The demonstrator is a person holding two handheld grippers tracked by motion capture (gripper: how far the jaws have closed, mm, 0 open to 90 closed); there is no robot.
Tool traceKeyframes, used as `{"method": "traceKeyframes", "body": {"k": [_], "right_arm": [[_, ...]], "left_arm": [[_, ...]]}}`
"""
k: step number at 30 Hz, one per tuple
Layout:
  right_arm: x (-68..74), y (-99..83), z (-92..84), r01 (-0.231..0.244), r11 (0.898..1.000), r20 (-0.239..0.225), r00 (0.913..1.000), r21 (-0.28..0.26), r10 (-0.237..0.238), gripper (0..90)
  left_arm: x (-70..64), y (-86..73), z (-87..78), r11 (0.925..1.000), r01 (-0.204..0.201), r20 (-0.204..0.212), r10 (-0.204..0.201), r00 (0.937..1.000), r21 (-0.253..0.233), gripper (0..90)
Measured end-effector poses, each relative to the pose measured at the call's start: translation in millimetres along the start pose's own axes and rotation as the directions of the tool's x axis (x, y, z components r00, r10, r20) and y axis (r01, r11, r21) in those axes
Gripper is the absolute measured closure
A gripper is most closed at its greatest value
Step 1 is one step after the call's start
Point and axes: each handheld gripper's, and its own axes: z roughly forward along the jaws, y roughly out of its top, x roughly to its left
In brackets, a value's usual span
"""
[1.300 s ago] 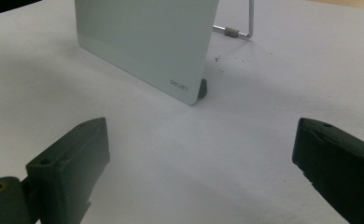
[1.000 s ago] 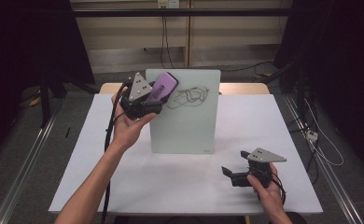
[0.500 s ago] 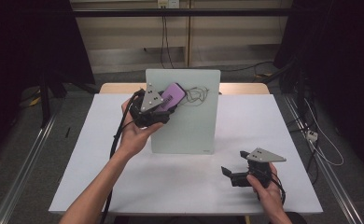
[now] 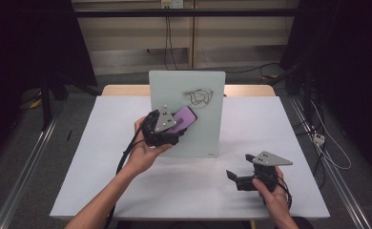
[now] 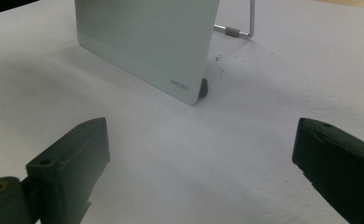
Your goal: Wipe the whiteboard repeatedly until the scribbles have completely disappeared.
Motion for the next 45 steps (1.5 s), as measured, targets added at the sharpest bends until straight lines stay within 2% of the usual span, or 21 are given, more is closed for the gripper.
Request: {"method": "traceKeyframes", "body": {"k": [5,15,19,28,32,38,40,42,45], "right_arm": [[0.4,0.0,-0.1,0.001,1.000,-0.004,1.0000,0.000,-0.001,3.9],[0.4,0.0,-0.4,0.004,1.000,-0.009,0.9999,-0.001,-0.004,3.9],[0.6,0.1,-0.3,0.001,1.000,-0.010,0.9999,0.000,-0.001,3.9],[0.6,0.2,0.5,0.006,1.000,-0.007,1.0000,0.003,-0.006,3.9],[0.7,0.2,0.4,0.007,1.000,-0.007,1.0000,0.002,-0.006,3.9],[0.5,0.0,-0.2,0.008,1.000,-0.009,0.9999,0.001,-0.008,3.9],[0.5,0.0,-0.2,0.009,1.000,-0.008,0.9999,0.000,-0.009,3.9],[0.6,0.1,-0.2,0.007,1.000,-0.009,0.9999,0.002,-0.007,3.9],[0.8,0.2,0.0,0.006,1.000,-0.009,0.9999,0.001,-0.006,3.9]], "left_arm": [[4.3,5.3,-0.7,1.0000,0.000,0.017,0.000,0.9999,0.009,41.2],[37.9,43.8,-18.7,0.9988,0.005,-0.077,-0.009,0.9970,-0.050,41.2],[44.4,53.8,-20.3,0.9969,0.026,-0.088,-0.032,0.9956,-0.074,41.2],[25.6,52.3,-3.3,0.9987,0.004,-0.071,-0.008,0.9975,-0.051,40.9],[14.4,51.7,5.6,0.9994,-0.025,-0.044,0.024,0.9988,-0.026,41.0],[-5.9,43.6,20.5,0.9987,-0.050,0.016,0.050,0.9986,0.008,41.0],[-12.2,41.3,24.7,0.9984,-0.055,0.022,0.054,0.9983,0.012,40.9],[-16.1,41.6,27.6,0.9973,-0.068,0.030,0.068,0.9973,0.026,40.9],[-12.6,44.3,27.2,0.9984,-0.049,0.041,0.048,0.9980,0.028,41.0]]}}
